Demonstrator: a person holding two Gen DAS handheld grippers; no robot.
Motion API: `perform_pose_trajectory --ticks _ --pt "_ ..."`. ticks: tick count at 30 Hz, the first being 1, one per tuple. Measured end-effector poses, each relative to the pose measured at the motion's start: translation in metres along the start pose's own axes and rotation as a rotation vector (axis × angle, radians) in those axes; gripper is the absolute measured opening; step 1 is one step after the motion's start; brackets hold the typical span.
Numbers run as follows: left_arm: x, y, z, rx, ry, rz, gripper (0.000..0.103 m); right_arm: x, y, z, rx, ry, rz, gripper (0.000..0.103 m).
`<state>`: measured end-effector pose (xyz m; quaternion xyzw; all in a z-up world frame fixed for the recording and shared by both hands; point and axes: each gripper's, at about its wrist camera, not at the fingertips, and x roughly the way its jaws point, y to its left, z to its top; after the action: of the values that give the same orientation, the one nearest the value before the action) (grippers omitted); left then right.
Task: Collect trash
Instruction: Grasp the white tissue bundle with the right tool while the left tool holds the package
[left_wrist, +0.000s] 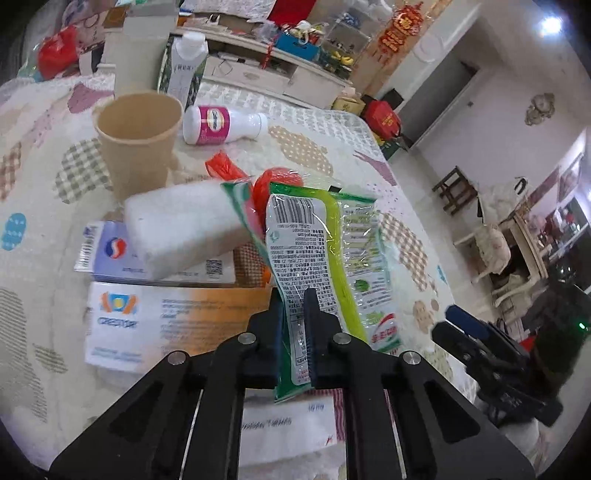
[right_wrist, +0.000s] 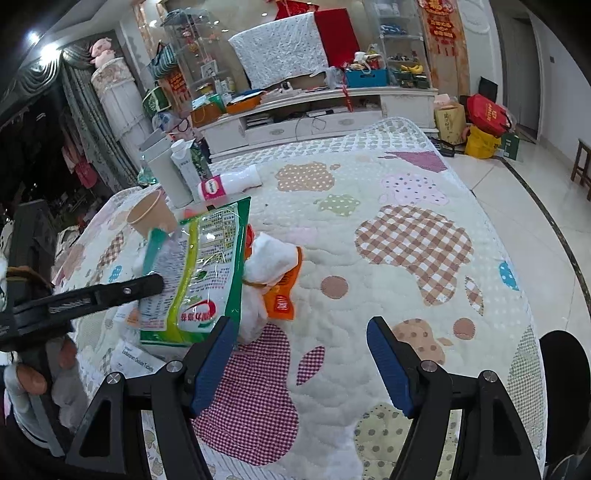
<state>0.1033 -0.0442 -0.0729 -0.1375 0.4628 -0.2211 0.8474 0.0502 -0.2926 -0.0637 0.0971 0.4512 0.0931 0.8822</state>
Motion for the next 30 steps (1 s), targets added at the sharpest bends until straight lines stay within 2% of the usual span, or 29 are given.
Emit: perform_pose_trajectory --ticks 5,8,12,15,16,17,19,21,26,27,28,29,30 --pt "-0.032 0.007 -0.001 0.04 -0.027 0.008 0.005 0.006 0.007 -0.001 -0.011 0.016 0.02 0.071" --pt "-0.051 0.014 -0.005 0.063 -0.037 0.049 0.005 0.008 0.013 -0.001 -0.027 0.018 0.03 0.071" --pt "-0.063 0.031 -0.011 0.042 -0.018 0.07 0.005 0.012 0.021 0.002 -0.052 0.014 0.035 0.071" --pt "-0.057 0.044 -0.017 -0.008 0.003 0.068 0.006 0.024 0.03 0.008 -0.064 0.017 0.046 0.058" --pt "-0.052 0.048 -0.02 -0.025 0.011 0.056 0.006 0.029 0.032 0.01 -0.06 0.025 0.056 0.057" --pt "-0.049 0.051 -0.023 -0.04 0.023 0.042 0.01 0.033 0.034 0.012 -0.058 0.031 0.066 0.057" --pt "-0.041 0.056 -0.027 -0.07 0.044 0.012 0.024 0.044 0.039 0.017 -0.056 0.048 0.083 0.057" --pt "-0.037 0.06 -0.03 -0.097 0.04 -0.002 0.05 0.051 0.041 0.021 -0.058 0.056 0.08 0.057" --pt "-0.029 0.064 -0.031 -0.153 0.038 -0.051 0.051 0.073 0.038 0.03 -0.023 0.075 0.08 0.057" --pt "-0.028 0.063 -0.032 -0.144 0.037 -0.05 0.051 0.076 0.036 0.031 -0.015 0.08 0.084 0.055" --pt "-0.027 0.06 -0.033 -0.125 0.035 -0.042 0.051 0.08 0.034 0.032 -0.008 0.084 0.09 0.045" --pt "-0.027 0.057 -0.033 -0.102 0.034 -0.035 0.05 0.086 0.032 0.032 -0.005 0.091 0.1 0.041" --pt "-0.026 0.053 -0.034 -0.082 0.037 -0.031 0.046 0.089 0.031 0.032 0.0 0.1 0.11 0.037"
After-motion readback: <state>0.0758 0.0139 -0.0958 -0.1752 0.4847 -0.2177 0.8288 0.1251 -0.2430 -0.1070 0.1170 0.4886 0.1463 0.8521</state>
